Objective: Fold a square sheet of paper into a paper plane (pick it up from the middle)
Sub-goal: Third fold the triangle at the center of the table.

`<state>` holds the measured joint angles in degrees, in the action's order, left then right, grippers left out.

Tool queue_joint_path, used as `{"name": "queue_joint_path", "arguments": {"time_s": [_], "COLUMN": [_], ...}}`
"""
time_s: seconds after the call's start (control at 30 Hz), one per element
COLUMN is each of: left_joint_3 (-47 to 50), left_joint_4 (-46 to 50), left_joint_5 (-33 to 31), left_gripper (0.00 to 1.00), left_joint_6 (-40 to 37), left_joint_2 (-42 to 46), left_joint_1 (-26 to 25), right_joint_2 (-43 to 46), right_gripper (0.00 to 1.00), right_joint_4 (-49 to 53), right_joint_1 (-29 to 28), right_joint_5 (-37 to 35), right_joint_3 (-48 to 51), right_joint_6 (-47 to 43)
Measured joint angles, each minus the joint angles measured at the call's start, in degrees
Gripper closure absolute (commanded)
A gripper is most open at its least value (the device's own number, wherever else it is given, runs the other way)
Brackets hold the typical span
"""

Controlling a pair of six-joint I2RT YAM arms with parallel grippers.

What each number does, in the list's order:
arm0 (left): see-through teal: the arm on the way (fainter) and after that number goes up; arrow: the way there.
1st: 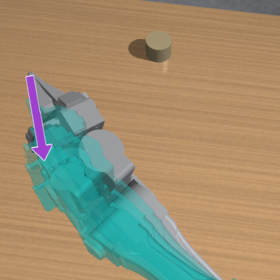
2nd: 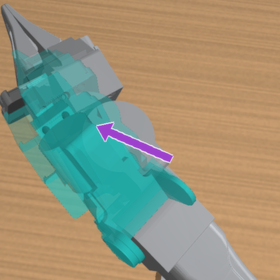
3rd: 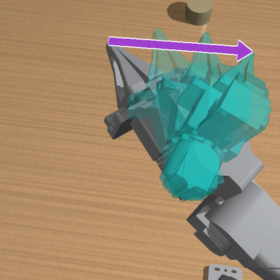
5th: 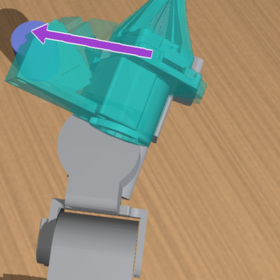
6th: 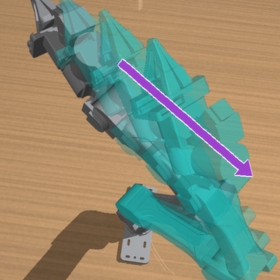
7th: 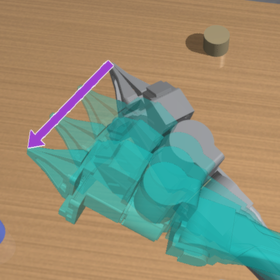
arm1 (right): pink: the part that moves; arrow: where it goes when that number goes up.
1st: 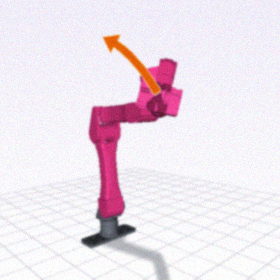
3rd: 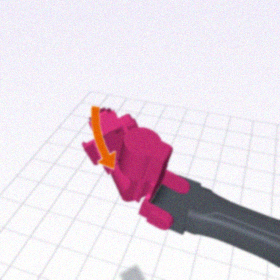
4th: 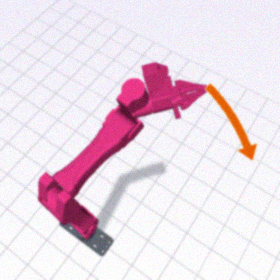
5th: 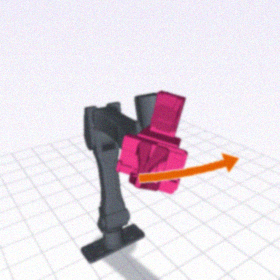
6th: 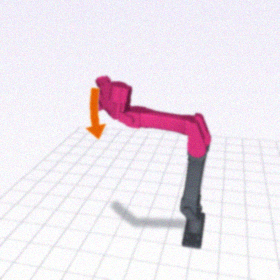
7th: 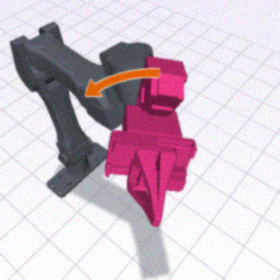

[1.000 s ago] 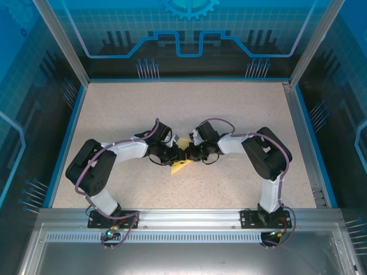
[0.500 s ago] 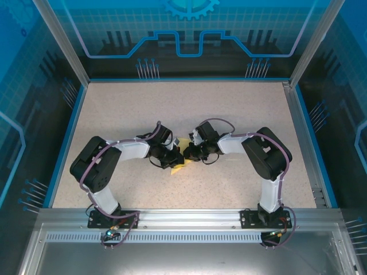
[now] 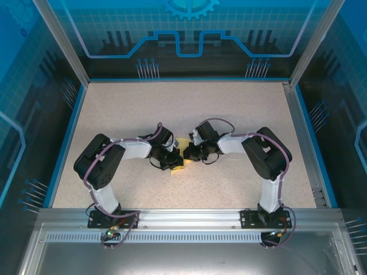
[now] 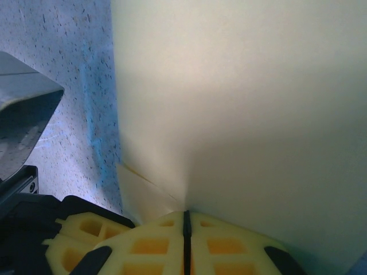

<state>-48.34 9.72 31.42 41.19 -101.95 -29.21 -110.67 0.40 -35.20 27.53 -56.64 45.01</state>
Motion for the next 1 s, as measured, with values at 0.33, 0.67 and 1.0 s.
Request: {"name": "queue_joint_path", "arguments": {"time_s": [0.33,0.67,1.0], "left_joint_3": [3.28,8.92,15.56], "left_joint_4": [-4.37,-5.38,-2.23], "left_joint_5": [-0.35,-2.49,-1.99], "left_gripper": [0.99,0.98,0.93], "left_joint_6": [-0.11,-0.15,0.74], "left_joint_2": [1.64,6.91,14.34], "left_joint_1": [0.00,0.04,4.17], "right_joint_2": [-0.04,-0.07,-0.09], "right_gripper": [0.90,0.90,0.89], "right_joint_4": [0.02,0.02,0.02], "right_joint_1": [0.00,0.02,0.09], "right_joint_5": [0.09,0.11,0.35], "right_joint_3": [-0.07,-0.07,-0.13], "right_joint_6": [0.00,-0.02,-0.04]}}
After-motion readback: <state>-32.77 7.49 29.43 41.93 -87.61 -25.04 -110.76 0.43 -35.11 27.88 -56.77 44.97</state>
